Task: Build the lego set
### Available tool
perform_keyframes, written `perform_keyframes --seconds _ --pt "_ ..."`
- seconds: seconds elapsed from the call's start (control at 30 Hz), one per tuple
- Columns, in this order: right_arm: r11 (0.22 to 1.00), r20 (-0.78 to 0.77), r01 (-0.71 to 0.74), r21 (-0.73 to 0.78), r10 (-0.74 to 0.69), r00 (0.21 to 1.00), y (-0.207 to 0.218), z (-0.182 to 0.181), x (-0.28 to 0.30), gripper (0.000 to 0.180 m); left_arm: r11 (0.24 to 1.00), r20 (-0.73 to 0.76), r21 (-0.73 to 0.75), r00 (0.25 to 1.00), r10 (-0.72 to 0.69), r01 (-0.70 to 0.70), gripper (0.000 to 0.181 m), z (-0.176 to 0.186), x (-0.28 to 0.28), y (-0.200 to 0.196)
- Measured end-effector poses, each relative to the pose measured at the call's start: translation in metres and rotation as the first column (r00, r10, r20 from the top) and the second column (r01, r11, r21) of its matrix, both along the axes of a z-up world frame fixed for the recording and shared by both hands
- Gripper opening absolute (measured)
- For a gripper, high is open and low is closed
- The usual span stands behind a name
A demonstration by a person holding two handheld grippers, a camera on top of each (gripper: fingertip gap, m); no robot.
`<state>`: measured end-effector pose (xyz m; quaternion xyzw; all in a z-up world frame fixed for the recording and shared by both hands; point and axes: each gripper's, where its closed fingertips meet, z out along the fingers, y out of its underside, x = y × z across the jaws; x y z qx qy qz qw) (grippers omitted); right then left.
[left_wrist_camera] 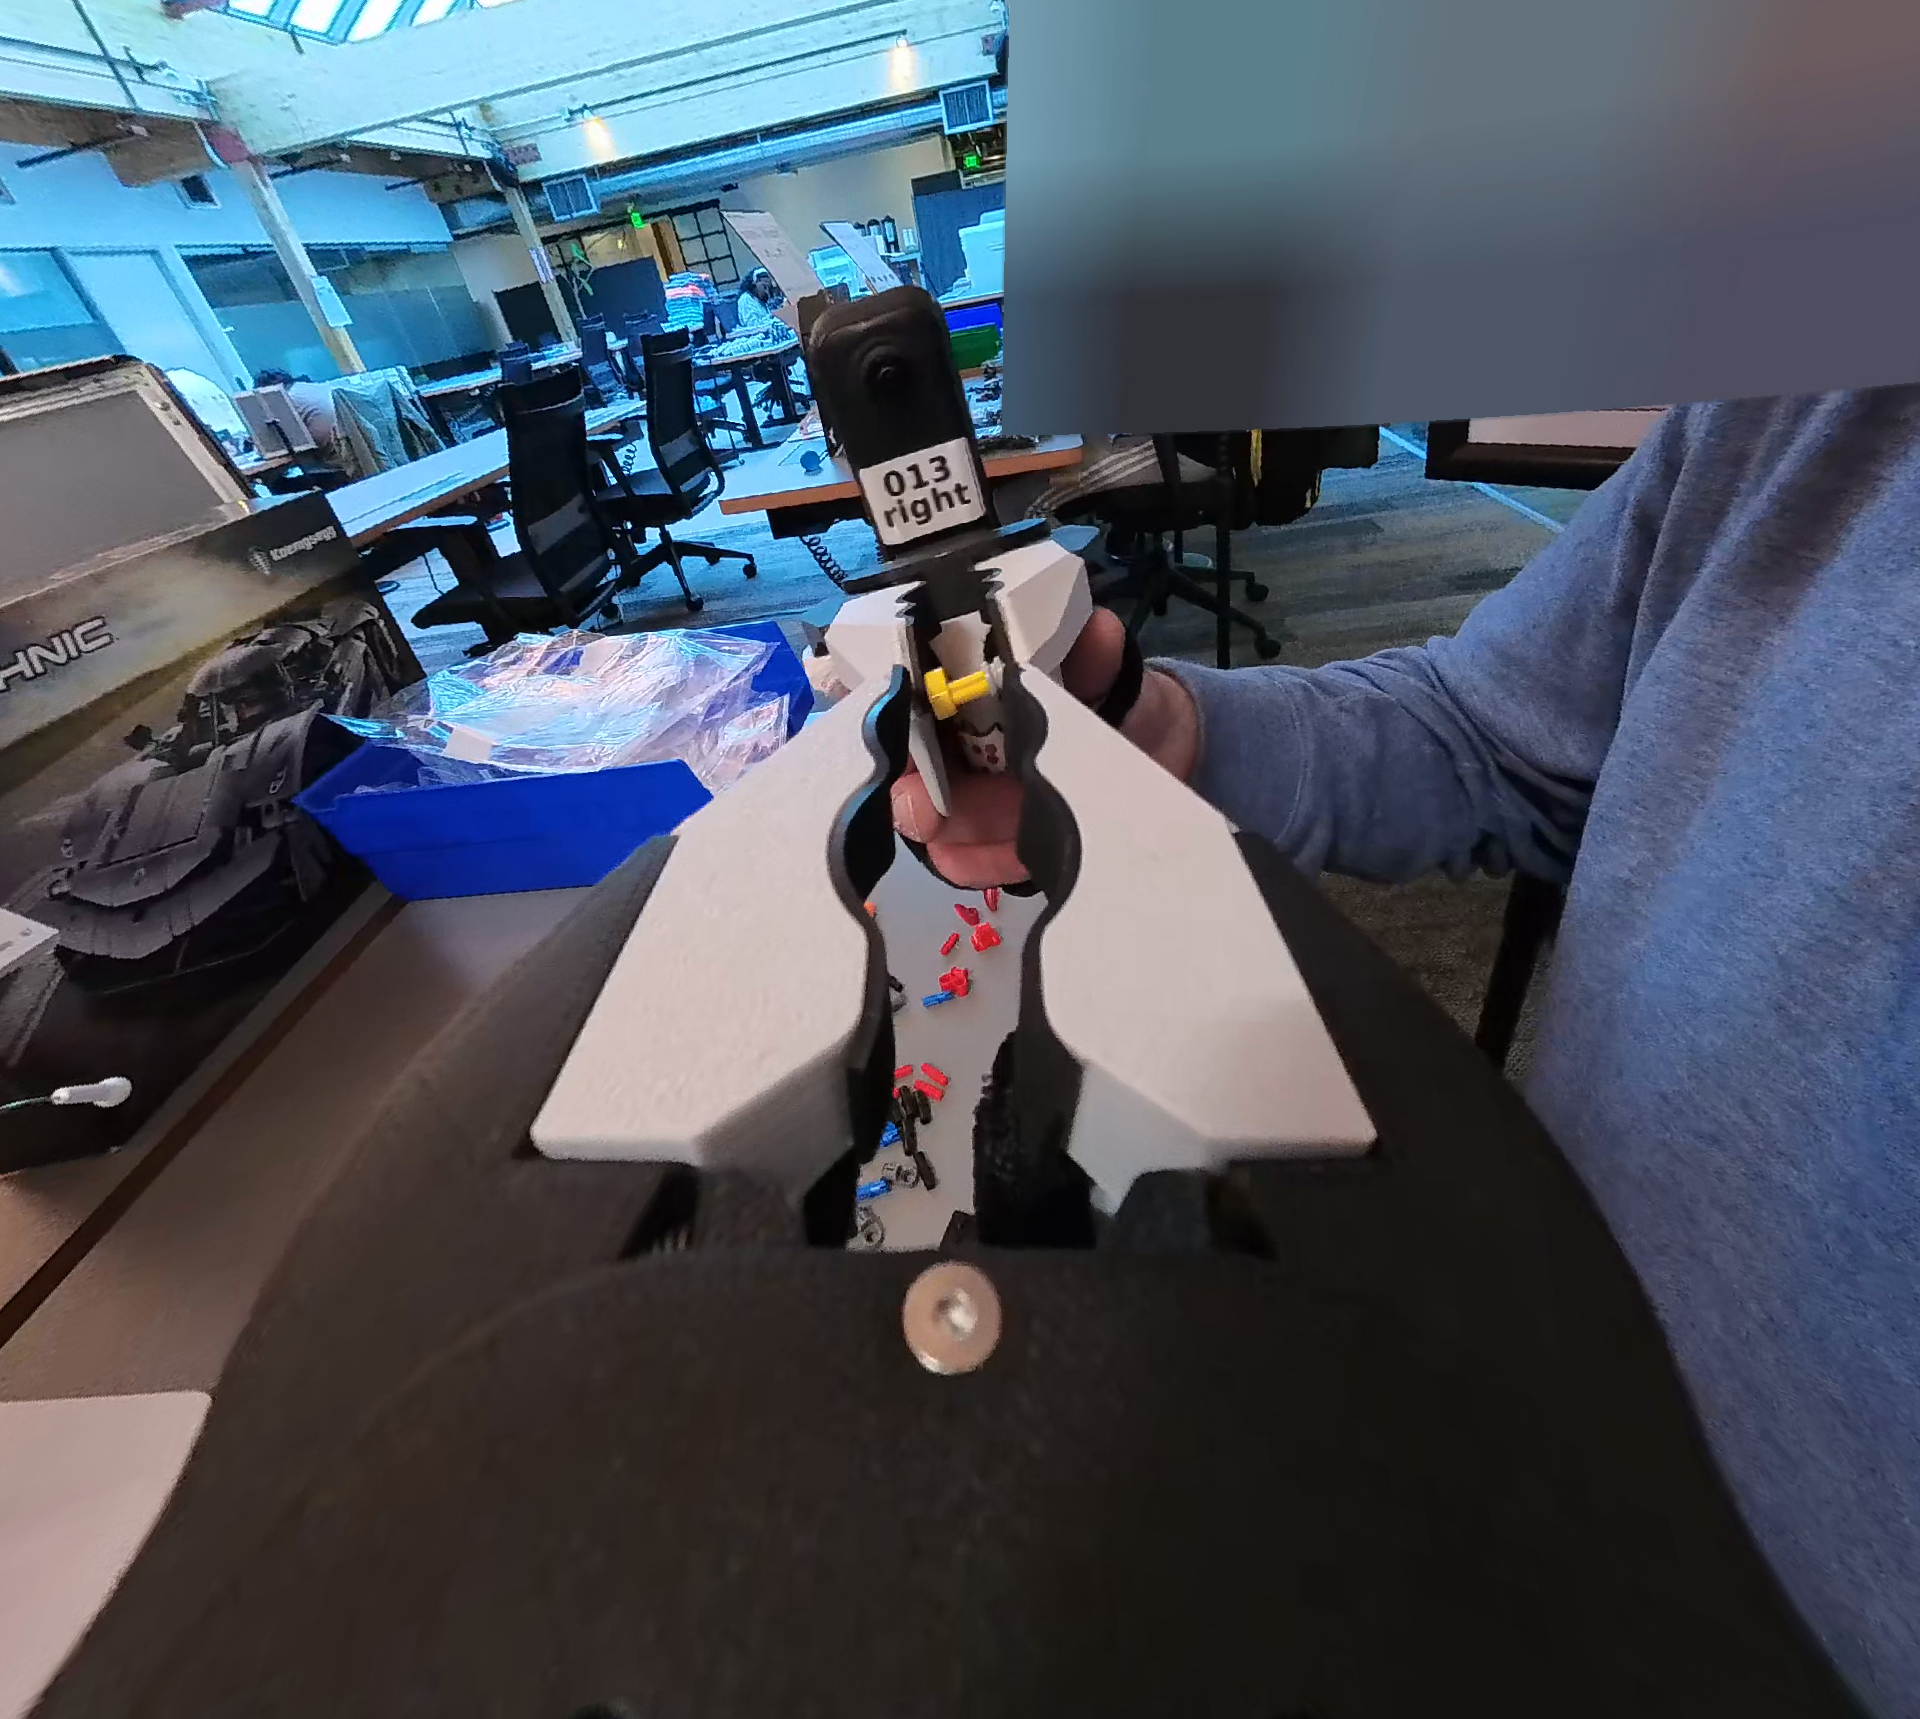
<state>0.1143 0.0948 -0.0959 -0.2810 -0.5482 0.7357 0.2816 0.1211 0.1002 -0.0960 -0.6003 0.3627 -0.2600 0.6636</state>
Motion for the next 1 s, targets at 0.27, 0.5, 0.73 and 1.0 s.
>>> perform_keyframes --seconds 0.27,0.5,0.73,1.0 --pt "1.0 -0.006 0.011 0.02 -0.011 1.0 0.0004 0.001 0.0014 0.012 1.0 -0.013 -0.002 1.0 0.0 0.0 0.016 0.0003 0.0015 0.0002" --pt "1.0 -0.014 0.018 0.023 -0.018 1.0 0.0017 0.0035 0.0008 0.012 1.0 -0.006 0.003 1.0 0.009 -0.009 0.016 0.0025 0.0009 0.0013" --pt "0.999 -0.015 0.022 0.033 -0.021 1.0 0.0019 0.0048 -0.0009 0.012 1.0 0.003 0.002 1.0 0.009 -0.009 0.015 0.0039 -0.0008 0.0015" --pt "1.0 0.005 0.018 0.009 -0.018 1.0 0.001 0.0032 -0.007 0.013 1.0 0.071 -0.026 0.997 -0.006 0.008 0.014 0.0036 -0.0073 0.0008"
